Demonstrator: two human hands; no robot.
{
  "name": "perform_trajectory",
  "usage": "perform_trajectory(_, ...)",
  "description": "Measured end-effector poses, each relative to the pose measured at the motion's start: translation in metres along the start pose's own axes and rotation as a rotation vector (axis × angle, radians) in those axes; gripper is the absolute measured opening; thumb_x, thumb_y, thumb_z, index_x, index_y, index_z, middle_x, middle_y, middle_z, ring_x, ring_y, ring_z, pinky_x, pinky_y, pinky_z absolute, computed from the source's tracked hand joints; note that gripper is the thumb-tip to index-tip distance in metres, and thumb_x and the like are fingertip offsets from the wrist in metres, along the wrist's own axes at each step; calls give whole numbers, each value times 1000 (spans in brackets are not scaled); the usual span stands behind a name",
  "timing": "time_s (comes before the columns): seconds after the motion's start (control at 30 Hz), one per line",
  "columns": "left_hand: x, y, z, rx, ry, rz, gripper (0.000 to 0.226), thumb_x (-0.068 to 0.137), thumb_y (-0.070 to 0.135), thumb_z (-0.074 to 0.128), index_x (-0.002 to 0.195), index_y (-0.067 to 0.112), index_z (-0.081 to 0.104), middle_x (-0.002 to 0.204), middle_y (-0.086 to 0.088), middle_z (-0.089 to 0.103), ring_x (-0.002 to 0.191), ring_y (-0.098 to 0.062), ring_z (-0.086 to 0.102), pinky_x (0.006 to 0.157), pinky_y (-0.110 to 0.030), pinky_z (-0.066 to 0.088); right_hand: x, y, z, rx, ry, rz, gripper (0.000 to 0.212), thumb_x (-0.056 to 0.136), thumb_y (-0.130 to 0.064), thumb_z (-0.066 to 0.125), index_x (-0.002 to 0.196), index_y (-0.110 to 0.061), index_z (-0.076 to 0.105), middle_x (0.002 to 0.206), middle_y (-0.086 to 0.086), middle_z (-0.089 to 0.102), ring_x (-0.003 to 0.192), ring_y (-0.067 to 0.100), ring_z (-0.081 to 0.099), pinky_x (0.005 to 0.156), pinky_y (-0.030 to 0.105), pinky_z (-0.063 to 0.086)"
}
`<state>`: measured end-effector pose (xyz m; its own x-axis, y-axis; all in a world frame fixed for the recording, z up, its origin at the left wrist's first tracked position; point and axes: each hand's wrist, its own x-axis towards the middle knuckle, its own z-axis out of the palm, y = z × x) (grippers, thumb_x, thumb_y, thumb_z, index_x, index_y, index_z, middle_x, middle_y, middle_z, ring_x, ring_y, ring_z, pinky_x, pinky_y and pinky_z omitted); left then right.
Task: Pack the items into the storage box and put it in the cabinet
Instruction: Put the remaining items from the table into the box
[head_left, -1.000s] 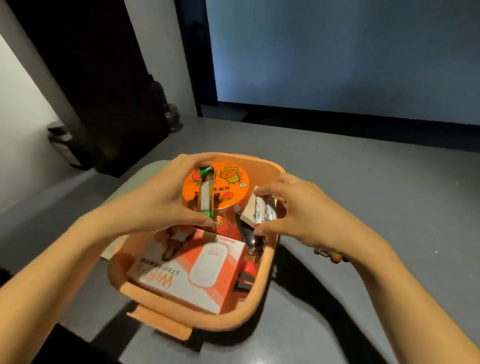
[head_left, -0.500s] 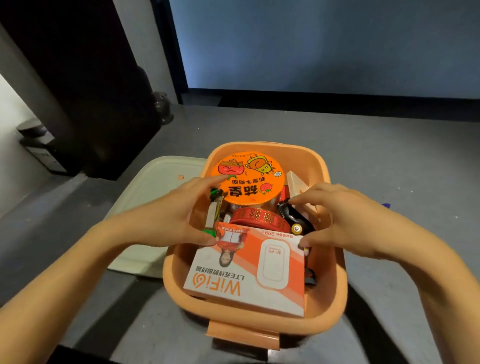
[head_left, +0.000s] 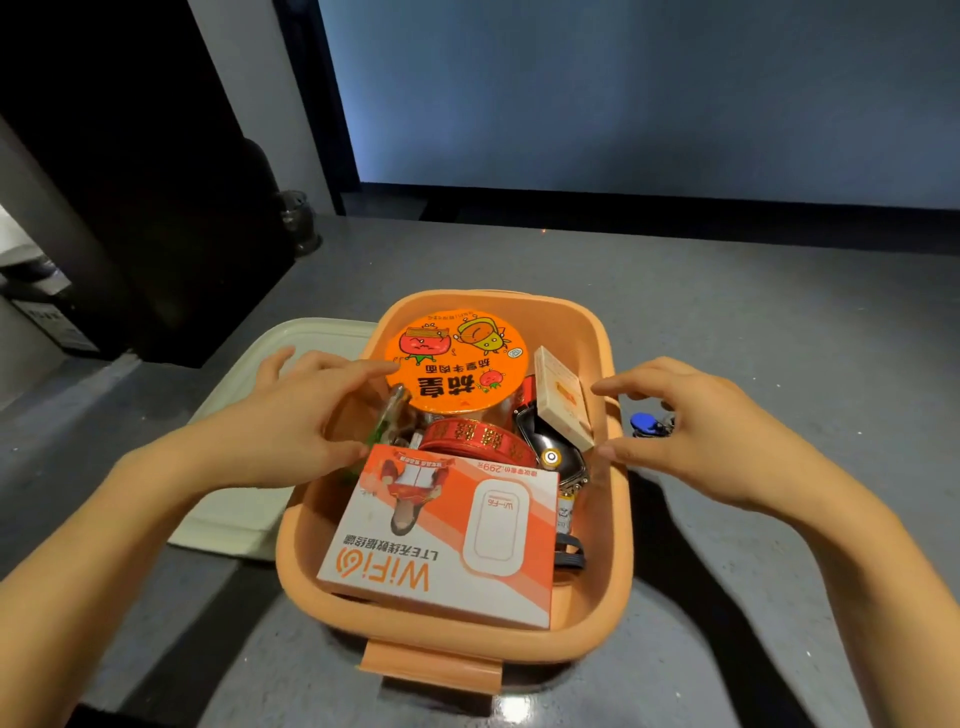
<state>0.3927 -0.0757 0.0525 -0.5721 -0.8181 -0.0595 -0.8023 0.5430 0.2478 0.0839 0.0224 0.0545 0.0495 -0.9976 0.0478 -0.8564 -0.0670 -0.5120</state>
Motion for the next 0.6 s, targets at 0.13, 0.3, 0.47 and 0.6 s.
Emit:
perform_trajectory(0.13, -4, -4, 2, -15, 51, 23, 70, 80, 41, 62, 125, 61, 12, 134, 15, 43, 131, -13, 25, 112, -44, 6, 6, -4, 5, 26, -6, -2, 53, 73, -36, 71, 122, -37, 51, 113, -18, 43, 102, 3, 38, 84, 24, 32)
perform_trajectory(0.3, -2, 1, 3, -95, 91, 95, 65, 83, 37, 60, 125, 59, 15, 139, 13, 39, 131, -11, 27, 110, -39, 17, 12, -7, 11, 17, 36, -7, 51, 74, -37, 71, 121, -37, 52, 109, -20, 39, 98, 2, 34, 81, 24, 29)
perform_trajectory(0.47, 12, 42, 7, -230, 110, 254, 66, 79, 60, 51, 133, 54, 12, 129, 26, 33, 118, 3, 31, 102, -27, 24, 0, 11, 11, 112, 133, 48, 45, 74, -36, 70, 117, -37, 55, 106, -21, 44, 98, -4, 39, 76, 12, 30)
perform_trajectory(0.6, 28, 89, 21, -232, 75, 360, 77, 80, 53, 57, 141, 42, 11, 133, 24, 28, 128, 1, 24, 104, -22, 20, -20, 50, 4, 179, 180, 179, 40, 74, -30, 72, 113, -32, 60, 108, -11, 52, 100, 4, 49, 80, 18, 32)
